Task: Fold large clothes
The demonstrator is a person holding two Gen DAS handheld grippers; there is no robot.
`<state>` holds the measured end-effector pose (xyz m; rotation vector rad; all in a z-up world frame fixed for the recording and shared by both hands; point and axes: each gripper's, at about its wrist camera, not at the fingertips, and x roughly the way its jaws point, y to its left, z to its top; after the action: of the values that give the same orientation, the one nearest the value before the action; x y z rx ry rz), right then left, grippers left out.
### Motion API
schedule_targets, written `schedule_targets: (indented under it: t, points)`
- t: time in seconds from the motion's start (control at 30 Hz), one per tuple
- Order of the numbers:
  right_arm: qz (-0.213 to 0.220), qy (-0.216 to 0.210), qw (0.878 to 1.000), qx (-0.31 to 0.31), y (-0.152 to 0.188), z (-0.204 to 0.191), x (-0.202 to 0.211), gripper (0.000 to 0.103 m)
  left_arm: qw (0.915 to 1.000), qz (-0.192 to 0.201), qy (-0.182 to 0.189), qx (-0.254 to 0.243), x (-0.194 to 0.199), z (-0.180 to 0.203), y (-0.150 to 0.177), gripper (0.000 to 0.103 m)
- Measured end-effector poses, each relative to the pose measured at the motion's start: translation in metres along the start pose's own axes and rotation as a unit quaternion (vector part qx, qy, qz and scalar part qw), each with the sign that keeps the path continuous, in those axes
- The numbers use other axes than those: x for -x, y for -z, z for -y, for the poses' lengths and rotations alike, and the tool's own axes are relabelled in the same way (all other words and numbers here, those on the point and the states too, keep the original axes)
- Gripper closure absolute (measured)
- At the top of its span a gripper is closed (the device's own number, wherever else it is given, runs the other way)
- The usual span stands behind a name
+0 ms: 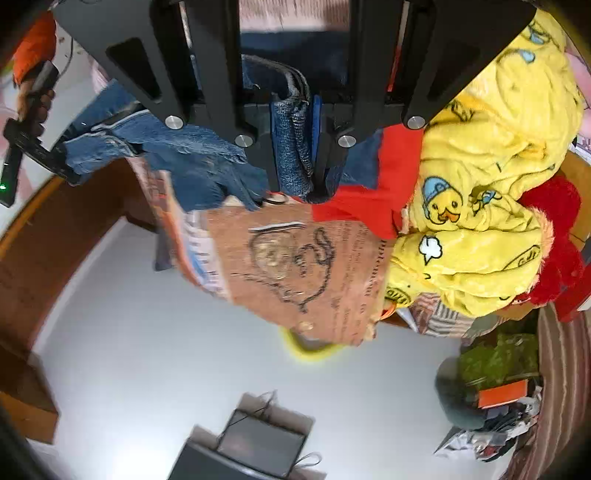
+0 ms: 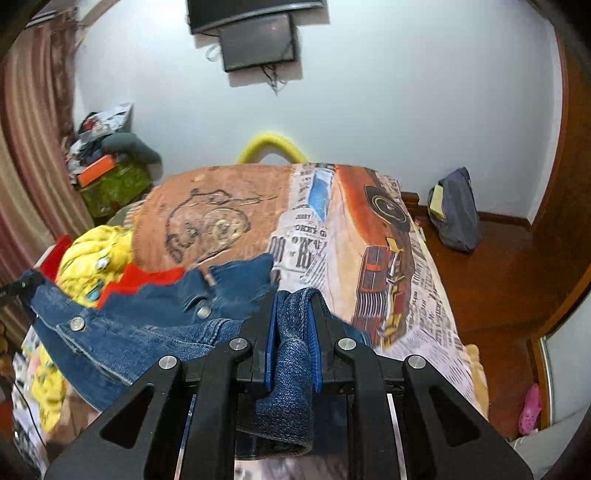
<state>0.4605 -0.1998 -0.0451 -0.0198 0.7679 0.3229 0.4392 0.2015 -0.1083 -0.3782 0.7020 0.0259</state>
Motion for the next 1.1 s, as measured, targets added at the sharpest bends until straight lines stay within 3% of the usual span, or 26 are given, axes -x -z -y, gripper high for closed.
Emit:
schedule_targets:
  t: [0.3, 0.57, 0.77, 0.9, 0.93, 1.0, 1.1]
  points:
    - [-0.068, 0.021, 0.997, -0.003, 0.005, 0.011, -0.091, 0.090, 0.9958, -0.065, -0.064, -0.004, -0.112, -0.022, 0.005, 0.090]
    - [-0.109, 0.021, 0.994, -0.005, 0.030, 0.026, -0.131, 0.086, 0.9880, -0.127, -0.088, -0.012, -0.171, -0.036, 0.032, 0.088]
    - [-0.109, 0.021, 0.993, 0.035, 0.036, 0.021, -0.116, 0.075, 0.9858, -0.138, -0.086, -0.044, -0.163, -0.031, 0.037, 0.085]
    - [-0.097, 0.060, 0.992, 0.050, 0.035, 0.020, -0.092, 0.045, 0.9798, -0.137, -0.114, -0.091, -0.143, -0.020, 0.034, 0.071]
    - [-0.088, 0.058, 0.993, 0.052, 0.035, 0.021, -0.083, 0.045, 0.9778, -0.134, -0.124, -0.103, -0.138, -0.018, 0.033, 0.060]
    - [-0.077, 0.054, 0.994, 0.050, 0.036, 0.022, -0.065, 0.044, 0.9754, -0.118, -0.141, -0.121, -0.119, -0.012, 0.030, 0.049]
    - [-0.066, 0.040, 0.995, 0.056, 0.037, 0.016, -0.039, 0.044, 0.9785, -0.097, -0.128, -0.129, -0.091, -0.006, 0.029, 0.045]
